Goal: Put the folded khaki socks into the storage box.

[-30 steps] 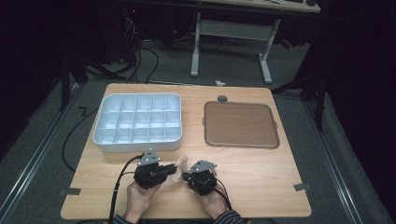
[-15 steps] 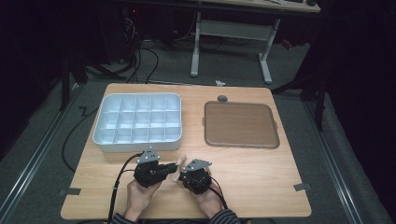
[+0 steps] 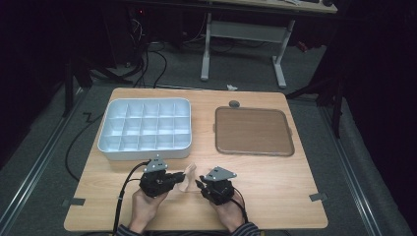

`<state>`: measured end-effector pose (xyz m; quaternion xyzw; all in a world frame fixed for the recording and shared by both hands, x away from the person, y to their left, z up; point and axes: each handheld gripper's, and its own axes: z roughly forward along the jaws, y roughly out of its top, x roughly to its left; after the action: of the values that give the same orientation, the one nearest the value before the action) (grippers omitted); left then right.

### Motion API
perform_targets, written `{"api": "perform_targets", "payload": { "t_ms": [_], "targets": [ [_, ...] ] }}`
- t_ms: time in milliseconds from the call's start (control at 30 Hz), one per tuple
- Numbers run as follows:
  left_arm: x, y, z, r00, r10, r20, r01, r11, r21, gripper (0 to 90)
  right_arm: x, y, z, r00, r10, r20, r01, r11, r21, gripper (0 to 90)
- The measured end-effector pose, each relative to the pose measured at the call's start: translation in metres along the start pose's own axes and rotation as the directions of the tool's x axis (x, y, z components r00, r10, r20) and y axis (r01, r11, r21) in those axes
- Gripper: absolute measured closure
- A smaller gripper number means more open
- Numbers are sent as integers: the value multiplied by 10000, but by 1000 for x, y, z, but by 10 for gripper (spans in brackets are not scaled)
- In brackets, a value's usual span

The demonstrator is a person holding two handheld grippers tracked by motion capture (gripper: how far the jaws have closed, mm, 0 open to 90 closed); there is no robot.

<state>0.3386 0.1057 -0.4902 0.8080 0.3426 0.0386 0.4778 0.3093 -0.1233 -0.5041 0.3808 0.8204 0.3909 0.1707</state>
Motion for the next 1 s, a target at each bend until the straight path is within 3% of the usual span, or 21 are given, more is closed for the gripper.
{"api": "perform_targets", "payload": {
  "t_ms": [300,500,733,1000],
  "targets": [
    [-1,0,1,10000,5,43,-5,10000,72,855,-30,-16,-26,9917,864,950,-829,9958,-400,706],
    [-3,2,2,10000,44,79,-44,10000,85,855,-40,-21,-31,9850,1113,1322,-1072,9935,-378,666],
    [-3,3,2,9999,69,93,-70,10000,64,854,-44,-27,-19,9817,1418,1268,-1431,9897,7,659],
    [-5,4,3,9998,97,169,-97,10000,24,854,-45,-33,-11,9814,1605,1055,-1653,9855,383,824]
  ]
}}
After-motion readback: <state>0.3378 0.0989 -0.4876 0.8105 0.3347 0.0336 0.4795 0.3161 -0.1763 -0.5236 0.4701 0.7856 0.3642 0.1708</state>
